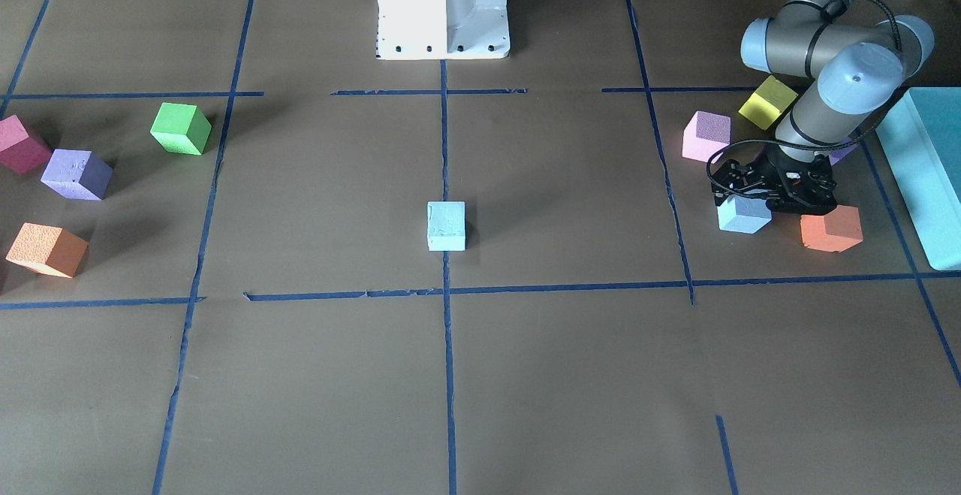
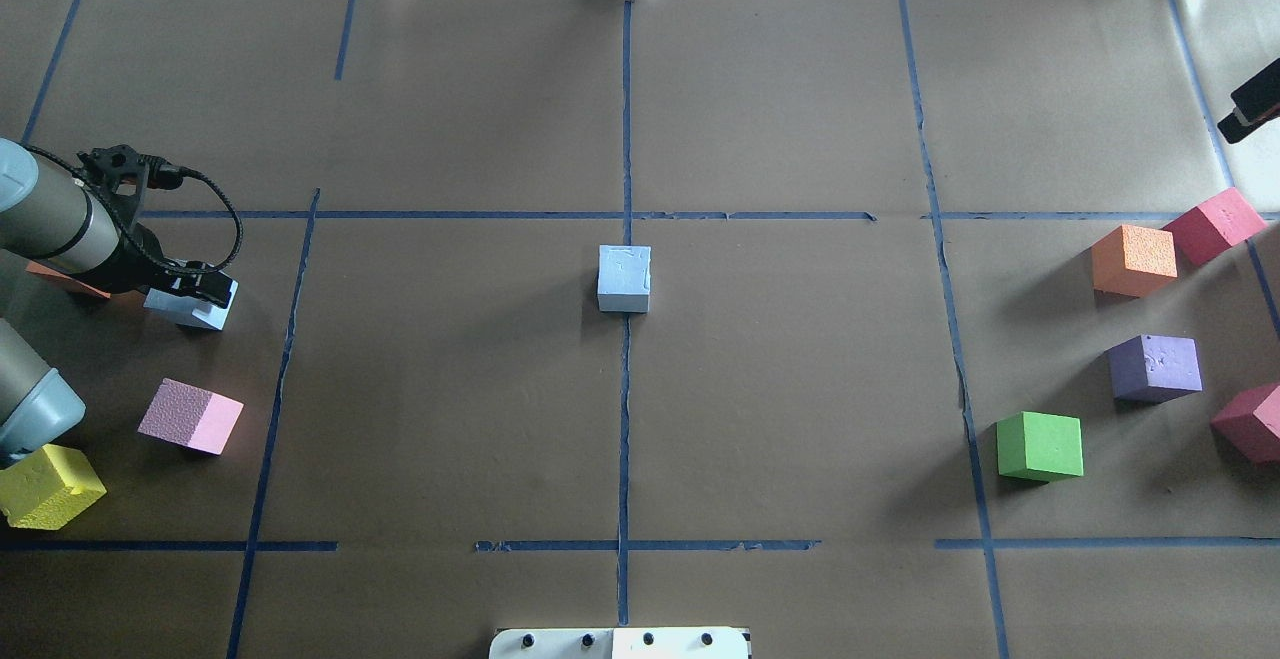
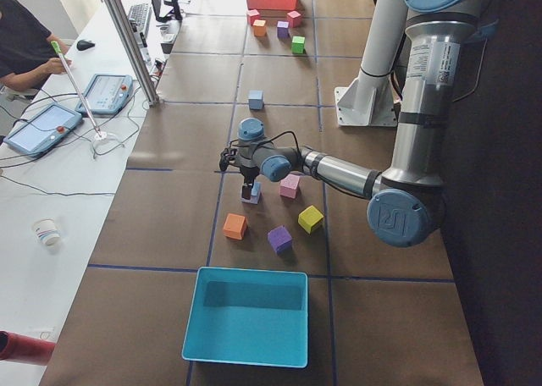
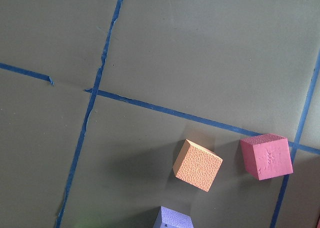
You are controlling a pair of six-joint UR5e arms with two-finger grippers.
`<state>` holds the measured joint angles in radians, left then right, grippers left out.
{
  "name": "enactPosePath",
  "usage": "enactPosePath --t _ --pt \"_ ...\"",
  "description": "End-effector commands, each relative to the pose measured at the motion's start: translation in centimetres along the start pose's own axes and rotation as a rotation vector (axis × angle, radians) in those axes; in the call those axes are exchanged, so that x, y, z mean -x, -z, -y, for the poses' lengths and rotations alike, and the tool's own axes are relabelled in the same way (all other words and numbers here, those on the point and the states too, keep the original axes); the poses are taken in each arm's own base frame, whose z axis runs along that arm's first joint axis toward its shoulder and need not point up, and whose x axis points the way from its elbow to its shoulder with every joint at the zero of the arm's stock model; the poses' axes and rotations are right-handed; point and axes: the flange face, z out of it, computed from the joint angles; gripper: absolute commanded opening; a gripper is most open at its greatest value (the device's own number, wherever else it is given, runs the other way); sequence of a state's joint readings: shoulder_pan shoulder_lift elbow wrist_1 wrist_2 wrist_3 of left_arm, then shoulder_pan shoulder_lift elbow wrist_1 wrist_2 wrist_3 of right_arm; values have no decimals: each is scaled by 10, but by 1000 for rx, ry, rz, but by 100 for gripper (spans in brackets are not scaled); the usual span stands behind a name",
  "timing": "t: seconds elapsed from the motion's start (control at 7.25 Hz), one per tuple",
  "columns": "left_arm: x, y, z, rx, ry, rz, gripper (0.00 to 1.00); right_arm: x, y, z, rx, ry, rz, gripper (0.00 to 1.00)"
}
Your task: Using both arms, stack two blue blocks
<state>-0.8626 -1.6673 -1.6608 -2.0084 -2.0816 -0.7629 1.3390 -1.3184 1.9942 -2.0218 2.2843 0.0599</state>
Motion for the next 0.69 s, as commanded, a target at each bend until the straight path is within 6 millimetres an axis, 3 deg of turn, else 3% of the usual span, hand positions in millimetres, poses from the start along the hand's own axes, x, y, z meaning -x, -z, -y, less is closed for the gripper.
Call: enactPosePath --t 0.0,0.14,0.28,0.41,0.55 --pt "2 -4 -1 7 1 5 43 1 1 1 -2 1 0 100" --pt "-1 3 0 0 3 -2 22 1 1 1 -3 2 0 100" --pt "-10 22 -1 -13 -3 -16 9 2 3 2 -7 6 0 100" --pt "-26 44 -1 9 14 5 8 -3 4 0 -8 -2 -2 100" --pt "-60 75 9 22 28 27 8 -10 7 -2 -13 -15 -5 100"
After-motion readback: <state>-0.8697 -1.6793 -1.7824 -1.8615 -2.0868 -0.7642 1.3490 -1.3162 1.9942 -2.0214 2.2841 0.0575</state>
